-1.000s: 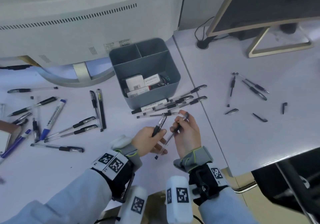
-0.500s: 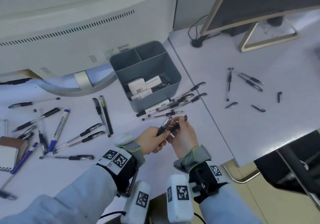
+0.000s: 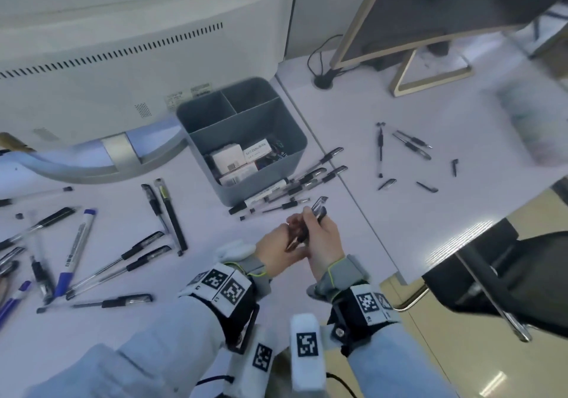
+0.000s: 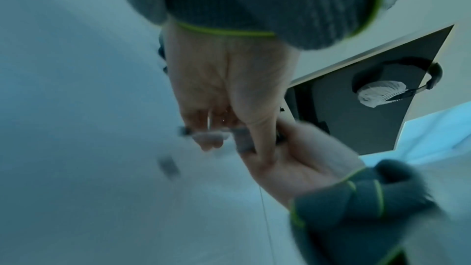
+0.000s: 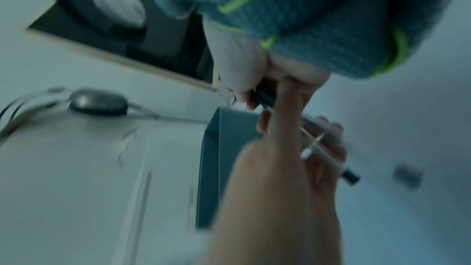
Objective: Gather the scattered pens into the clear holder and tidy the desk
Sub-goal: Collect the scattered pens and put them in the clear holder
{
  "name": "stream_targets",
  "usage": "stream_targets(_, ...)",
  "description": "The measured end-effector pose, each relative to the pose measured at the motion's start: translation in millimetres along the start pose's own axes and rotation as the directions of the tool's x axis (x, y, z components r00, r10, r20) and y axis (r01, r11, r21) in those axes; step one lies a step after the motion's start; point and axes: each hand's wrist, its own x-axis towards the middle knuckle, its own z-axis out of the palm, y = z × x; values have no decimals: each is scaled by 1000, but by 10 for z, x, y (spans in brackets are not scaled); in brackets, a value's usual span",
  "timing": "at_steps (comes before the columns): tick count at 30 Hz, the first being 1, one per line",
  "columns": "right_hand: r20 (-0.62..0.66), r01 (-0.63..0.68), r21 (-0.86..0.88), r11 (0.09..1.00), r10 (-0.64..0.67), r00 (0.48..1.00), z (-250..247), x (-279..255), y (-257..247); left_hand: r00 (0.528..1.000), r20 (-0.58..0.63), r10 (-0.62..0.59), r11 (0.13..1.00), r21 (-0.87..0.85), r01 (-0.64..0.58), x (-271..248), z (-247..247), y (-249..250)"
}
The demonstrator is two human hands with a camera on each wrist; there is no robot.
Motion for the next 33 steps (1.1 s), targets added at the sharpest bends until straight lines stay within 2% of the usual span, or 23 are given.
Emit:
stream_targets(1, -30, -19, 156, 988, 24, 999, -34, 56, -57, 1000, -28, 10, 997, 77, -8, -4, -51, -49)
stream_targets(2, -79, -20, 241, 970, 40, 996, -101, 134, -124, 995, -92, 45, 986, 162, -29, 7, -100, -101)
stream_targets(3, -130, -6, 239, 971, 38, 991, -186, 237, -197, 983, -158, 91, 969, 243, -50, 26, -156, -144)
stream_targets(5, -159, 53, -38, 998, -58, 986, -312, 479, -323, 959, -226, 169, 918, 391, -70, 94, -249, -198)
stream_targets(6, -136, 98, -264, 960, -138, 981, -334, 561, -371, 955, -226, 192, 893, 444, -74, 136, -265, -215)
stream_targets(8, -24, 195, -618, 762, -266, 964, -342, 628, -468, 960, -212, 185, 865, 499, -56, 183, -242, -238)
stream_targets(9, 32, 216, -715, 665, -278, 960, -345, 653, -479, 962, -212, 174, 857, 513, -41, 186, -216, -242)
stream_targets(11, 79, 215, -802, 557, -257, 963, -360, 639, -533, 959, -228, 171, 847, 531, -24, 188, -154, -229)
stream_targets(13, 73, 185, -871, 455, -251, 965, -451, 622, -581, 937, -258, 236, 836, 545, -61, 203, -119, -178)
stream_targets(15, 97, 188, -919, 346, -262, 960, -578, 590, -613, 919, -250, 304, 780, 619, -90, 235, -89, -116)
stream_targets(17, 128, 208, -933, 294, -269, 955, -663, 559, -602, 903, -255, 345, 768, 630, -115, 262, -73, -118)
stream_targets(19, 80, 176, -926, 333, -284, 956, -743, 519, -603, 875, -257, 409, 762, 624, -173, 265, -92, -121)
stream_targets(20, 13, 135, -908, 396, -297, 955, -824, 495, -619, 857, -266, 441, 749, 634, -189, 261, -99, -88)
stream_targets(22, -128, 60, -849, 525, -315, 941, -1023, 475, -654, 851, -256, 459, 732, 651, -199, 293, -86, -22)
stream_targets(24, -237, 15, -787, 617, -324, 916, -1226, 445, -676, 862, -213, 460, 734, 638, -234, 357, -74, 135)
stream_targets(27, -349, 38, -647, 762, -340, 873, -1451, 370, -710, 908, -185, 376, 821, 522, -234, 450, -62, 299)
stream_targets(30, -338, 90, -423, 902, -249, 907, -1609, 281, -735, 914, -198, 355, 900, 338, -277, 542, -21, 506)
stream_targets(32, -341, 107, -134, 985, -147, 929, -1574, 234, -683, 905, -215, 368, 918, 241, -316, 547, 24, 686)
stream_targets(33, -336, 88, 47, 995, -67, 940, -1551, 235, -651, 913, -196, 357, 928, 190, -322, 584, 81, 789)
